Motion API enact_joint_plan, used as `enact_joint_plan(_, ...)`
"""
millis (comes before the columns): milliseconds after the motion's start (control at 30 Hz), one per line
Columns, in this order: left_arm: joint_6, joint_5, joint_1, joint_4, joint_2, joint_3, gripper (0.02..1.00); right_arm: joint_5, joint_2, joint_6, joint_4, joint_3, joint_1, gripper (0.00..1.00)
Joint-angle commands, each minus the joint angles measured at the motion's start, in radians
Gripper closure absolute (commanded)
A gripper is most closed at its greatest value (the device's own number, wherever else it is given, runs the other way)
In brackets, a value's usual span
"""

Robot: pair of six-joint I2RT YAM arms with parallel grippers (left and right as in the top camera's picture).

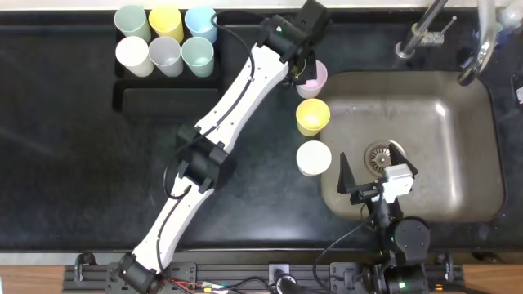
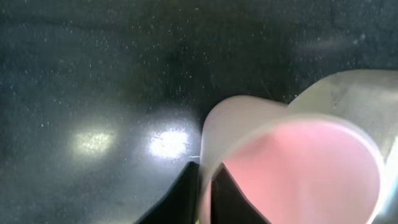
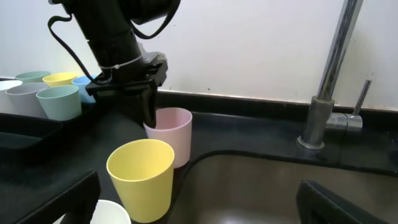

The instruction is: Store Cups

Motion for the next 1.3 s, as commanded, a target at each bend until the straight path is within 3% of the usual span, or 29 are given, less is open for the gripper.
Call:
enact_joint_plan(33,0.029,-0.021,0.000,0.007,0.010,0.031,0.982,0.000,-0.009,0.004,0.005,-0.013,0.000,0.003)
enact_joint_plan(367,0.089,-0.238,0.039,-0.010,-0.275,-0.003,0.982,0.000,-0.009,0.004,0.005,-0.013,0.000,0.003)
enact_joint_plan(533,0.103,-0.360,0.135,-0.026,-0.550,-0.212,0.982,0.000,-0.009,0.004,0.005,-0.013,0.000,0.003)
enact_joint_plan(633,0.113,-0.389,0.227,-0.002,-0.716,-0.399,0.982,0.000,-0.009,0.004,0.005,-0.013,0.000,0.003)
enact_joint_plan(767,0.169,-0.373,0.370,0.060,-0.885,-0.637,0.982,0.000,-0.009,0.004,0.005,-0.013,0.000,0.003)
enact_joint_plan(1000,0.282,-0.219,0.614,0.201,-1.011,-0.978,0.982,0.000,-0.009,0.004,0.005,-0.013,0.000,0.003)
enact_joint_plan(1300,0.395,-0.093,0.795,0.434,-1.012,-1.261,0.982,0.000,-0.009,0.004,0.005,-0.013,0.000,0.003)
